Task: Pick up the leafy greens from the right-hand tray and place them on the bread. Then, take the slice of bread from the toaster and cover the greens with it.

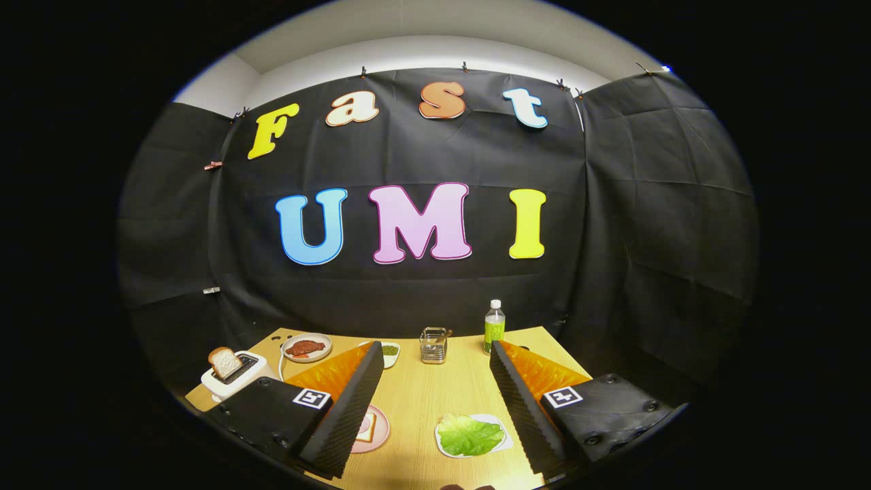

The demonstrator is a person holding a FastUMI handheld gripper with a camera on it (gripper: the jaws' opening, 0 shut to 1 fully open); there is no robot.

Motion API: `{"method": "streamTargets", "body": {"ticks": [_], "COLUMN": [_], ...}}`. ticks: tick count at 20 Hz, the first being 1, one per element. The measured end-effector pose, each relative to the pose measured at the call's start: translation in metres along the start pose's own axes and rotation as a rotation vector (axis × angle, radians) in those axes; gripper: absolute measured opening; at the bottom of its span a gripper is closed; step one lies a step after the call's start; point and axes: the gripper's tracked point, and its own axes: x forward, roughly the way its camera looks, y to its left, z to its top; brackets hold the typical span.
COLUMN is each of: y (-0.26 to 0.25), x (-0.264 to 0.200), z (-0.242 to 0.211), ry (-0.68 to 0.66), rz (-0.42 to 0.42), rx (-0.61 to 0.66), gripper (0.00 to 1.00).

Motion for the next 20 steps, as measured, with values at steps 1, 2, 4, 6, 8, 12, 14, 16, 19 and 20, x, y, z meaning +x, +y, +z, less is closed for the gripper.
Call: {"method": "streamTargets", "body": {"ticks": [1,2,4,6,8,12,14,16,19,20], "y": [0.0,0.0,-0.001,-0.002,-0.003,-0.002,-0.001,-0.003,-0.005,-0.007], "x": [0.001,0.002,0.003,0.006,0.008,0.016,0.02,0.025,0.034,0.038], "z": [-0.001,-0.002,-0.005,-0.01,-0.014,-0.022,-0.028,-0.036,-0.055,-0.062], "ry": [0.002,0.005,0.012,0.026,0.04,0.063,0.074,0.093,0.138,0.154], "rz": [0.002,0.004,0.01,0.012,0.013,0.024,0.031,0.03,0.035,0.034], "rx": [0.002,0.004,0.009,0.01,0.017,0.027,0.025,0.021,0.023,0.025], "gripper": [0.97,0.97,0.97,0.97,0.97,0.96,0.96,0.96,0.96,0.96]}}
